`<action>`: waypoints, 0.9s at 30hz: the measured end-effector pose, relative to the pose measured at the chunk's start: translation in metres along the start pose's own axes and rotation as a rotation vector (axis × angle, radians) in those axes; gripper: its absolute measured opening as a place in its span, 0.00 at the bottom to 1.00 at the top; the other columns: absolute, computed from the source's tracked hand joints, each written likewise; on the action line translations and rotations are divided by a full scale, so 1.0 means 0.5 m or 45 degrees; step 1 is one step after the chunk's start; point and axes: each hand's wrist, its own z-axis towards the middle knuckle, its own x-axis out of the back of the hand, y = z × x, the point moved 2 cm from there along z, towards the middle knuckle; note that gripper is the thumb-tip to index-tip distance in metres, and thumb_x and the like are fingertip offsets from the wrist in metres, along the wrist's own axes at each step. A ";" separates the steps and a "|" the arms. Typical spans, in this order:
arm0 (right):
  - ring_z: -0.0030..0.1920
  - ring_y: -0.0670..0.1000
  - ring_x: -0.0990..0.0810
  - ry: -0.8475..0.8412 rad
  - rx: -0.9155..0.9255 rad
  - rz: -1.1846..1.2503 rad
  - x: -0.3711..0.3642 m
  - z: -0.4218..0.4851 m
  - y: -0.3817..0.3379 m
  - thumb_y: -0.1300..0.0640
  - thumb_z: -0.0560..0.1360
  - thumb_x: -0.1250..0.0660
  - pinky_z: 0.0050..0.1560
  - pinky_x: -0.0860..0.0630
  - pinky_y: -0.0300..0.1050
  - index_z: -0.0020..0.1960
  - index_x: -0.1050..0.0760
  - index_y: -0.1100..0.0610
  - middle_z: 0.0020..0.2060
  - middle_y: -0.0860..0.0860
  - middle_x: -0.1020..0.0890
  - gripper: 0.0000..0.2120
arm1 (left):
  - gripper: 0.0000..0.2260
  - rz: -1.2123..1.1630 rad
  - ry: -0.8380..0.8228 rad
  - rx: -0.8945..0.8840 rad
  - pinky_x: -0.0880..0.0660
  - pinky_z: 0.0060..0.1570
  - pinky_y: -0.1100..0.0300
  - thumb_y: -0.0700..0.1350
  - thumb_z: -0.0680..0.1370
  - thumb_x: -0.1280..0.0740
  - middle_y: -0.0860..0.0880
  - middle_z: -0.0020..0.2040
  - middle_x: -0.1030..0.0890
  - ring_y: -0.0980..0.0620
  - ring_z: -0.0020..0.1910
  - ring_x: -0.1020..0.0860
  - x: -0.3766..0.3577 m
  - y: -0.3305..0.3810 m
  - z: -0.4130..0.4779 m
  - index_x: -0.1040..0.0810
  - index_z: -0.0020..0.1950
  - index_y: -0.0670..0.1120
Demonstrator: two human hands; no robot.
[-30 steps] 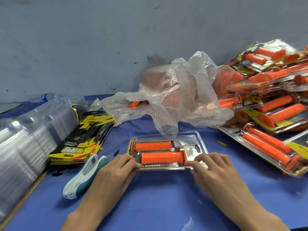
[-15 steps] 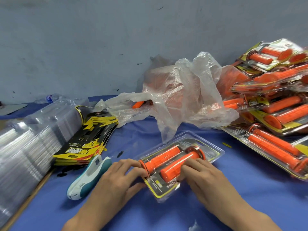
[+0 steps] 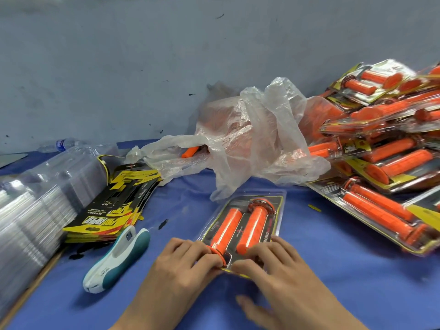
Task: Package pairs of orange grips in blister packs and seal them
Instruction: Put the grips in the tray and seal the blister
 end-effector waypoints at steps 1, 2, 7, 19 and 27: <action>0.43 0.49 0.21 0.055 0.000 -0.038 -0.003 0.001 -0.008 0.44 0.68 0.35 0.56 0.25 0.49 0.47 0.21 0.44 0.42 0.45 0.21 0.10 | 0.12 0.002 0.013 -0.010 0.26 0.40 0.56 0.50 0.82 0.36 0.53 0.40 0.21 0.52 0.37 0.22 -0.002 0.011 0.004 0.17 0.42 0.49; 0.40 0.50 0.21 0.101 -0.018 -0.067 -0.003 0.004 -0.010 0.46 0.71 0.35 0.51 0.22 0.48 0.43 0.20 0.46 0.40 0.45 0.21 0.07 | 0.12 0.002 0.024 -0.017 0.26 0.40 0.56 0.50 0.82 0.36 0.53 0.40 0.21 0.51 0.36 0.22 -0.005 0.021 0.005 0.17 0.42 0.49; 0.40 0.49 0.23 0.130 0.004 -0.110 -0.007 0.005 0.001 0.49 0.77 0.39 0.52 0.22 0.44 0.43 0.21 0.46 0.41 0.43 0.22 0.09 | 0.12 0.000 0.042 0.067 0.26 0.42 0.56 0.52 0.80 0.35 0.53 0.40 0.21 0.51 0.36 0.22 -0.014 0.024 0.000 0.17 0.42 0.50; 0.35 0.50 0.25 0.285 -0.077 -0.159 -0.030 0.013 0.002 0.54 0.72 0.31 0.53 0.27 0.44 0.42 0.22 0.46 0.36 0.46 0.26 0.03 | 0.12 0.137 0.122 0.103 0.30 0.42 0.58 0.49 0.78 0.36 0.51 0.36 0.23 0.50 0.33 0.26 -0.020 0.033 0.015 0.18 0.37 0.49; 0.38 0.49 0.25 0.222 -0.142 -0.043 -0.034 0.011 0.011 0.51 0.68 0.27 0.46 0.34 0.41 0.40 0.25 0.45 0.37 0.43 0.26 0.07 | 0.10 -0.024 0.009 0.155 0.33 0.44 0.63 0.52 0.78 0.36 0.53 0.40 0.24 0.54 0.39 0.27 -0.025 0.021 0.003 0.19 0.40 0.52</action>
